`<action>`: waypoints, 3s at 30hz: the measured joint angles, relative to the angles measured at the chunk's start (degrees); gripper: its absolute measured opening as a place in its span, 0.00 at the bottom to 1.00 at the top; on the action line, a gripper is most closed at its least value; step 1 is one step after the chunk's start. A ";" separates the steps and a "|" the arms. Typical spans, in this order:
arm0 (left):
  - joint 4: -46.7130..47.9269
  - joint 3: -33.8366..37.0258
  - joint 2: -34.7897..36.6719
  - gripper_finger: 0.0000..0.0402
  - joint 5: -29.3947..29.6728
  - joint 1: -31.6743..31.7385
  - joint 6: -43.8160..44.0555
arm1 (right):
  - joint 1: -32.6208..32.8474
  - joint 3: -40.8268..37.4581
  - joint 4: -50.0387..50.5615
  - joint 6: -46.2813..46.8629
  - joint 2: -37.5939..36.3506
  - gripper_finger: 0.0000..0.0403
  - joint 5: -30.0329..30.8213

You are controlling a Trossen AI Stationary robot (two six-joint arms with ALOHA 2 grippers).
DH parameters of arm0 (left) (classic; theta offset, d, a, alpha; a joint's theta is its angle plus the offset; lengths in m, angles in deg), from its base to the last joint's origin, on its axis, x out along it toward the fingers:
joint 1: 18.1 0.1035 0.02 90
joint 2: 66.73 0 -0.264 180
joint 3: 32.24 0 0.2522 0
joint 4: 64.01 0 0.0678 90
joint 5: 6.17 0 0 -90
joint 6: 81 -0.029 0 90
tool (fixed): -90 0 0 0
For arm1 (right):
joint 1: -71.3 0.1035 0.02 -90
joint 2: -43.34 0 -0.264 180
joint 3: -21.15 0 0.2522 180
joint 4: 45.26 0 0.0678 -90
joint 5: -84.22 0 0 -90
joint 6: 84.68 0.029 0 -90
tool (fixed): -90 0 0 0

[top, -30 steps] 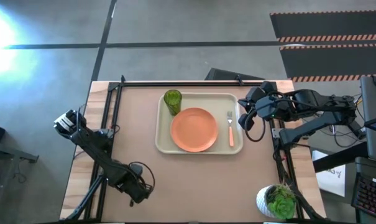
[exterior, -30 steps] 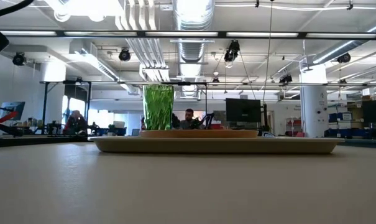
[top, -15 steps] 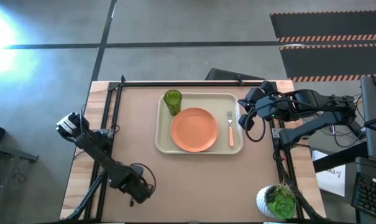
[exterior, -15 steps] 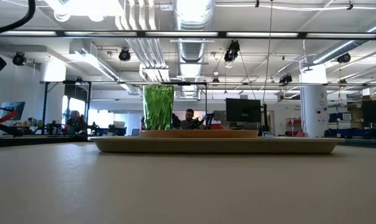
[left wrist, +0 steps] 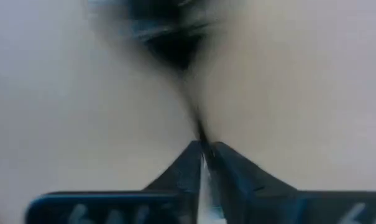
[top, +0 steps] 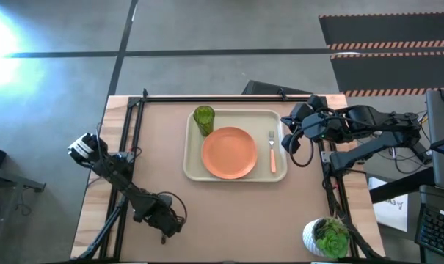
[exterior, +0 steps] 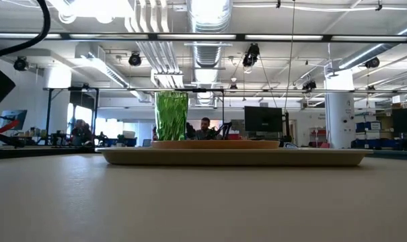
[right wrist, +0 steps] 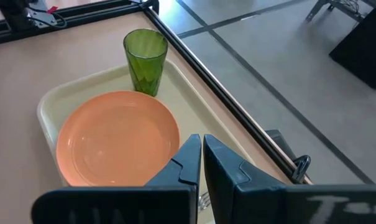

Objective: Pick and place plate/cup/fork/spoon on tray
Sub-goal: Put the black spoon on the light brown serving tray to the right of the orange plate

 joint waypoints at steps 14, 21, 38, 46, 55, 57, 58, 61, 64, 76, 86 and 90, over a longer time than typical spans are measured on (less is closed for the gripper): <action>-9.12 -2.21 -0.22 0.00 19.43 11.99 -21.81 | 0.00 0.00 -0.20 0.02 0.00 0.02 0.00; -23.89 -3.37 -4.63 0.00 18.13 20.21 -36.63 | 0.00 0.00 -0.20 0.04 -0.04 0.02 -0.12; -29.35 -12.90 -15.90 0.00 5.77 21.05 -49.95 | 0.00 0.00 -0.20 0.04 -1.60 0.02 0.03; -29.52 -13.43 -15.85 0.04 6.02 21.25 -49.94 | 0.00 0.01 -0.20 0.07 -1.46 0.02 -1.42; -29.82 -14.43 -15.80 0.10 6.42 21.50 -51.32 | 0.00 0.02 -0.20 0.07 -1.44 0.02 -1.42; -29.87 -14.64 -15.76 0.11 6.48 21.66 -51.44 | 0.00 0.02 -0.22 0.07 -1.44 0.02 -1.46; -29.86 -14.75 -15.76 0.11 6.69 21.71 -51.50 | 0.00 0.02 -0.21 0.08 -1.44 0.02 -1.64; -29.75 -15.26 -15.58 0.11 7.05 22.02 -51.64 | 0.00 0.02 -0.26 0.10 -1.44 0.02 -3.50; -29.63 -15.90 -15.03 0.11 7.33 22.28 -54.11 | 0.00 0.02 -0.85 0.11 -1.44 0.02 -5.72; -17.66 -16.74 3.16 0.01 27.51 22.25 -66.36 | 5.56 -2.81 -1.35 5.62 3.39 0.02 -14.56; -6.44 -15.79 24.17 0.00 47.15 20.18 -78.59 | 13.55 -4.28 -5.40 14.18 12.54 0.02 -14.93; -3.10 -15.34 30.02 0.00 51.05 20.11 -84.30 | 15.72 -4.31 -11.78 19.40 16.63 0.02 -14.85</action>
